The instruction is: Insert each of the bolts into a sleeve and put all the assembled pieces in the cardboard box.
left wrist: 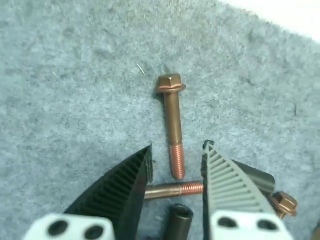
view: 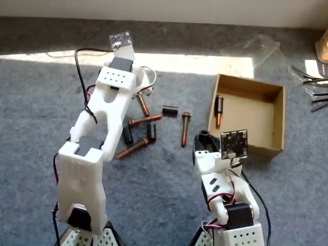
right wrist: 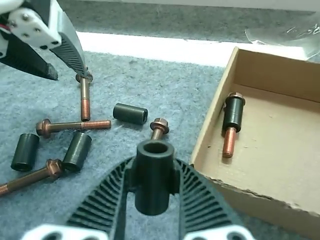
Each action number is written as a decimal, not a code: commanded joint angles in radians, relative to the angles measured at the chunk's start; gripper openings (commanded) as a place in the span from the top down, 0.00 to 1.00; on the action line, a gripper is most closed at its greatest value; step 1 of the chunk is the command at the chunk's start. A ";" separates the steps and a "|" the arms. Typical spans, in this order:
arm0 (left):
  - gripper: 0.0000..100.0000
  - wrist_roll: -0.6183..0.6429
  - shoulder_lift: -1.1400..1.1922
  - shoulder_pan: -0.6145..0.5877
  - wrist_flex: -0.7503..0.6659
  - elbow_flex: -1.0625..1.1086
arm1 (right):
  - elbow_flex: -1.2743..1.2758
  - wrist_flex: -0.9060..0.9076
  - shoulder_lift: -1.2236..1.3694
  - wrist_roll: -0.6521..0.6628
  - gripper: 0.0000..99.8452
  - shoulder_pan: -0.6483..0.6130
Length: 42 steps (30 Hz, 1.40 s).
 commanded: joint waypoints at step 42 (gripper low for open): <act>0.98 0.008 0.185 -0.058 -0.295 -0.047 | -0.005 -0.035 -0.013 -0.003 1.00 -0.018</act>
